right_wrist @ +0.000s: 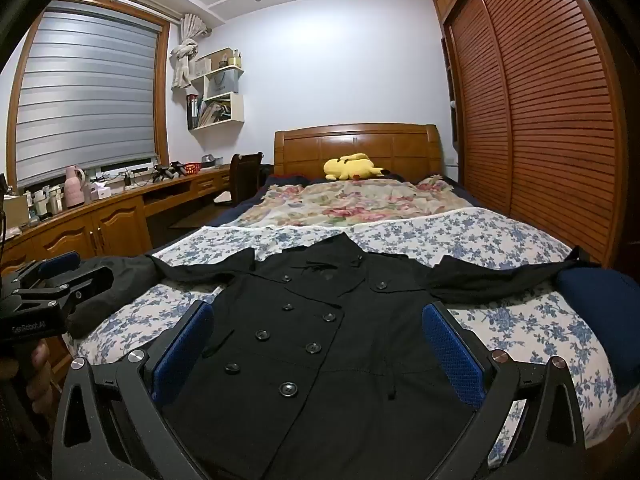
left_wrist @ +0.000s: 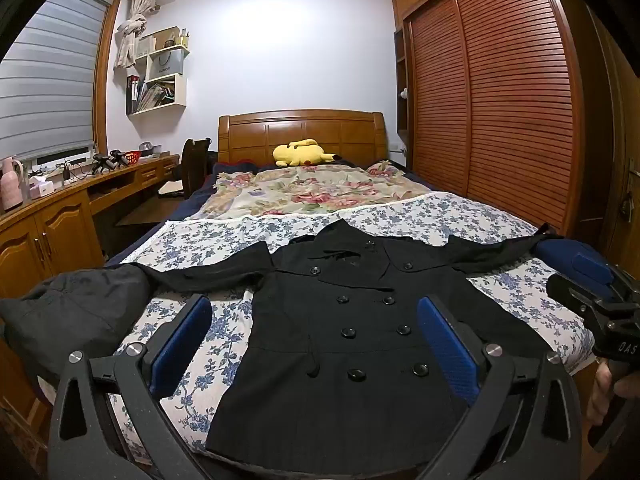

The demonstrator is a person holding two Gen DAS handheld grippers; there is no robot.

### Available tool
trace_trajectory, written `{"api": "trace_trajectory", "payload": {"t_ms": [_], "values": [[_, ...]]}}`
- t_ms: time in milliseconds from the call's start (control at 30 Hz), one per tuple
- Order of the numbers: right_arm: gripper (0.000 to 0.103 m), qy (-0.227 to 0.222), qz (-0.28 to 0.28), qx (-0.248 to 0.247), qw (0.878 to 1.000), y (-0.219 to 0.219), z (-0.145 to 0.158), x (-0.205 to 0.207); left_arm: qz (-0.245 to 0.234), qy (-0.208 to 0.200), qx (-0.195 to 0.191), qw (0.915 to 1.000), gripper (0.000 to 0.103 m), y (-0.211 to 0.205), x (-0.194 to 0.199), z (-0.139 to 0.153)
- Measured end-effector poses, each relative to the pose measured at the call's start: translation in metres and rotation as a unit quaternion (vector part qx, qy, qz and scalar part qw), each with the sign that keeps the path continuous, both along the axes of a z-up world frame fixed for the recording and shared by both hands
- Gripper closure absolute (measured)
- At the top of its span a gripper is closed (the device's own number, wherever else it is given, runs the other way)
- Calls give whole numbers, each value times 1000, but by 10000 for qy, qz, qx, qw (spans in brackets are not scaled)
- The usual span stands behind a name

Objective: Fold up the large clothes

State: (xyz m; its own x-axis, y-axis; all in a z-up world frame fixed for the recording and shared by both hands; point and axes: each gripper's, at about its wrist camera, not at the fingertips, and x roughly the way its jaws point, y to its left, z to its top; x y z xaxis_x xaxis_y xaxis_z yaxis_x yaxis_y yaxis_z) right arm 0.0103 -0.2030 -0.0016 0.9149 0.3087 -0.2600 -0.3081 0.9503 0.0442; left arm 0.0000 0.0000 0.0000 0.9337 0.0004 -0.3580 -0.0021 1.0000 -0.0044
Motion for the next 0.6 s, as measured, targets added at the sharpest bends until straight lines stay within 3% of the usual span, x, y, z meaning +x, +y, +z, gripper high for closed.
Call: {"api": "trace_trajectory", "payload": {"t_ms": [600], "values": [[0, -34, -8, -17, 10000, 0, 0, 0, 3, -5, 29, 10000, 0, 0, 0, 0]]}}
